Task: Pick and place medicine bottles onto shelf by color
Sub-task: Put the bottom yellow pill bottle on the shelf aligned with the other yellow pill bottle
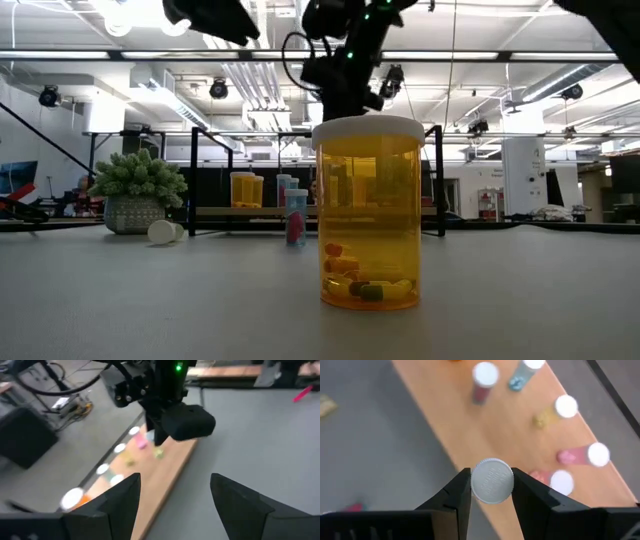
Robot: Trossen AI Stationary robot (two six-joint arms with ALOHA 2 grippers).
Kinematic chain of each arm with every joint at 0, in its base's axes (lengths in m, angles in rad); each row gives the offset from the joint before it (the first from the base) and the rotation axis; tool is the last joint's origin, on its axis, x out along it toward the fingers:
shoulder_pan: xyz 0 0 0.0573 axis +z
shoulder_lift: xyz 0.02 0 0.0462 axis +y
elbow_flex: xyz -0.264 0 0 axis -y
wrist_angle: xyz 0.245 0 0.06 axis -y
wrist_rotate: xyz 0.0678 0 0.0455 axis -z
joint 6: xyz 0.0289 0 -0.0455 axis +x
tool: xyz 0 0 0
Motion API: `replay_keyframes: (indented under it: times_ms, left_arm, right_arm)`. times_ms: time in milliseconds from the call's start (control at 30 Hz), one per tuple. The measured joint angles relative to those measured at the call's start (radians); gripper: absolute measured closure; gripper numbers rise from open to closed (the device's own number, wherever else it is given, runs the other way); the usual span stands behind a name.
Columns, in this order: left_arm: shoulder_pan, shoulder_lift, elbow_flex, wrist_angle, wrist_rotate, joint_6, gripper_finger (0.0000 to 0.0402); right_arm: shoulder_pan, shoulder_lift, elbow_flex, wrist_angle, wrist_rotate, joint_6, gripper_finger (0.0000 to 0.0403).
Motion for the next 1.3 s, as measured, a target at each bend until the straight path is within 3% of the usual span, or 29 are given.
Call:
replay_keyframes:
  times_ms: [300, 500, 700, 867, 1000, 1300]
  left_arm:
    - [0.025, -0.081, -0.023, -0.150, -0.025, 0.000, 0.0177]
    - [0.043, -0.138, -0.077, -0.151, -0.026, 0.000, 0.0177]
    - [0.056, -0.151, -0.099, -0.137, -0.047, 0.000, 0.0177]
    - [0.082, -0.149, -0.127, -0.034, -0.050, 0.000, 0.0177]
    - [0.100, -0.143, -0.128, -0.019, -0.052, 0.000, 0.0177]
    - [0.133, -0.118, -0.118, 0.003, -0.053, 0.000, 0.0177]
  right_arm:
    - [-0.049, 0.149, 0.115, 0.008, 0.003, -0.008, 0.0284]
    - [-0.052, 0.209, 0.175, 0.004, 0.003, -0.040, 0.0289]
    - [-0.084, 0.219, 0.177, -0.024, 0.003, -0.071, 0.0284]
    - [-0.100, 0.219, 0.176, -0.025, -0.005, -0.136, 0.0289]
    - [-0.108, 0.219, 0.175, -0.024, -0.079, -0.176, 0.0286]
    - [-0.128, 0.219, 0.175, -0.015, -0.090, -0.267, 0.0289]
